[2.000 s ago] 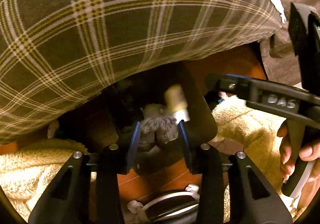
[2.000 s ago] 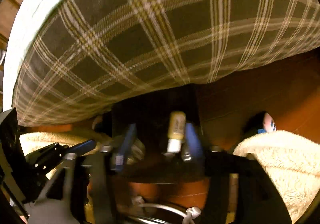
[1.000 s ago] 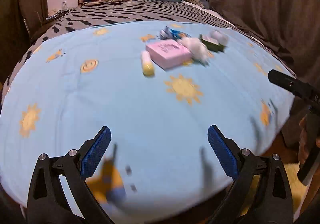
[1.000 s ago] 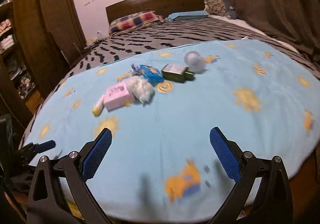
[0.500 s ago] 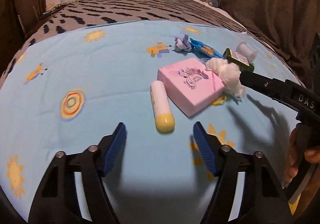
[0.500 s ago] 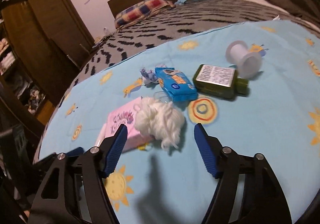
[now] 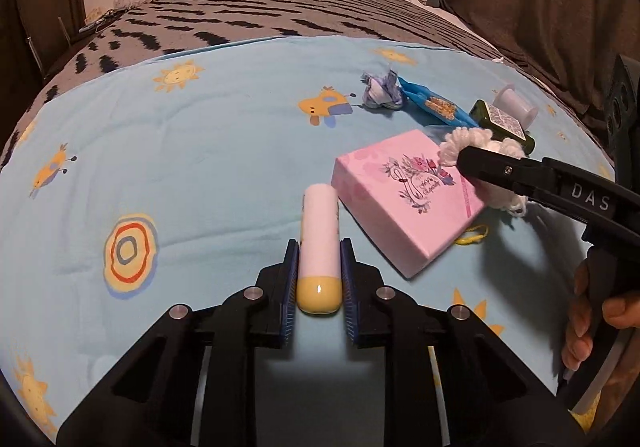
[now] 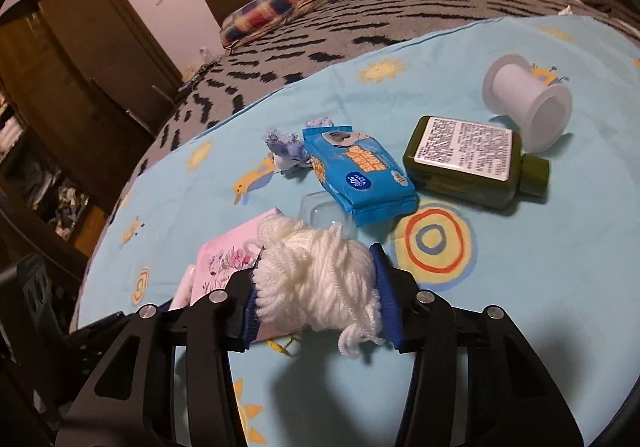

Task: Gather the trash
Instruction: 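Grasp the white yarn with the right tool while the left grasps the lip balm tube, then lower the yarn and lip balm tube into the bin and open both tools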

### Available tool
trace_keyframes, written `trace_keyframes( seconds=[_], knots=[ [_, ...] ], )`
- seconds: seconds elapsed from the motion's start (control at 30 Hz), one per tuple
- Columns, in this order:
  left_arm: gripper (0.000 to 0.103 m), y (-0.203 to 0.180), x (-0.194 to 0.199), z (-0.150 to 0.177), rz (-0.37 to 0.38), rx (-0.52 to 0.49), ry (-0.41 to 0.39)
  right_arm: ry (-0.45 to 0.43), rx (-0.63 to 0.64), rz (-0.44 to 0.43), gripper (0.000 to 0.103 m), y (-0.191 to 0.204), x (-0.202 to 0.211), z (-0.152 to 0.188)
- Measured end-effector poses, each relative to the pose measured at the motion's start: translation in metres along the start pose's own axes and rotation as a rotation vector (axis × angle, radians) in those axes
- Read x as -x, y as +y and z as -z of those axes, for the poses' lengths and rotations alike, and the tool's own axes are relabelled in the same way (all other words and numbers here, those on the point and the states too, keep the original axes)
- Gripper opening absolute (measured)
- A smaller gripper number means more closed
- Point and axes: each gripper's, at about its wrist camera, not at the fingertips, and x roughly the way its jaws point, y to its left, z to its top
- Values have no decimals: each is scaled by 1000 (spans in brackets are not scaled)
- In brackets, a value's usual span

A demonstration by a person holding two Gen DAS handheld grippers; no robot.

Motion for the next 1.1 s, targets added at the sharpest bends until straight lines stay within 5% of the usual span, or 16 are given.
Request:
trace_keyframes(
  seconds=[0.3, 0.67, 0.9, 1.1],
  knots=[
    [19, -21, 48, 26, 50, -31, -32, -80, 88, 107, 47, 0, 63, 16],
    [19, -76, 123, 104, 133, -97, -99, -136, 166, 176, 47, -8, 172, 108],
    [19, -104, 144, 170, 206, -132, -66, -110, 170, 197, 47, -22, 209, 172],
    [19, -125, 129, 227, 230, -167, 37, -27, 131, 203, 47, -38, 203, 224]
  ],
)
